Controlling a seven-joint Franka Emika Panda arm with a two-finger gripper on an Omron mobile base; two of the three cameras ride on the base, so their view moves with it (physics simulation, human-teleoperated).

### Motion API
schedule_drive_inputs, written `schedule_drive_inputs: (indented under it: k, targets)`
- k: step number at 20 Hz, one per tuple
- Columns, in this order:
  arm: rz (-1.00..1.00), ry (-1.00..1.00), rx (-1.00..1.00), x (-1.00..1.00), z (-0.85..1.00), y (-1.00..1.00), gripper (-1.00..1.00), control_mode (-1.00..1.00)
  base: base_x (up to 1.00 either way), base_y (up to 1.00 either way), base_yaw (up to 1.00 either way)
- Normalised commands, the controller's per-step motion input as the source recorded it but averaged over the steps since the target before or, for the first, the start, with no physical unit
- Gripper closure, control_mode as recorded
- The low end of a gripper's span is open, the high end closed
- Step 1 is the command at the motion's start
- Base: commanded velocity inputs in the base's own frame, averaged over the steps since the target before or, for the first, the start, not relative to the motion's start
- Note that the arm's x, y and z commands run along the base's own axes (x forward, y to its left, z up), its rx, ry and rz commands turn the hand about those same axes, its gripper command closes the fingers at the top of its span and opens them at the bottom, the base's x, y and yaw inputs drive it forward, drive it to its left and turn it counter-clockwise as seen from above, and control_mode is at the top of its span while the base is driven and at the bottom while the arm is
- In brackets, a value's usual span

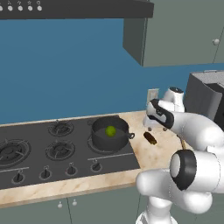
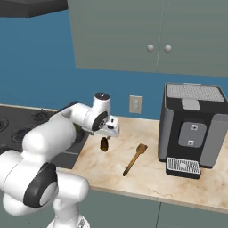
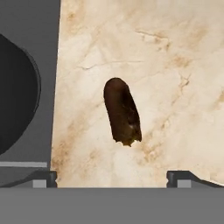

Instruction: Put the lime and sweet potato in the pot. Retrieve the spatula and lightly stir the vegetables in the pot.

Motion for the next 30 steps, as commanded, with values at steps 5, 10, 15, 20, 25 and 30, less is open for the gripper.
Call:
schedule_drive_inputs:
  k: [5,10,15,20,25,30]
  targets:
    - [0.15,0.11,-0.01,0.27,-0.07,-0.16,-1.0,-1.0,0.0,0.0,0.0]
    - [0.13,0.25,-0.01,0.61,-0.52,0.07,-1.0,-1.0,0.0,0.0,0.0]
    - [0.13,0.06,0.0,0.48,-0.43,0.0,-1.0,-1.0,0.0,0.0,0.0]
    - [0.07,0.0,0.0,0.0,-0.02,-0.01,-1.0,-1.0,0.0,0.0,0.0]
    - [0.03,0.0,0.0,-0.31,0.0,0.0,-1.0,-1.0,0.0,0.0,0.0]
    - [0.04,0.0,0.0,-0.34,0.0,0.06,-1.0,-1.0,0.0,0.0,0.0]
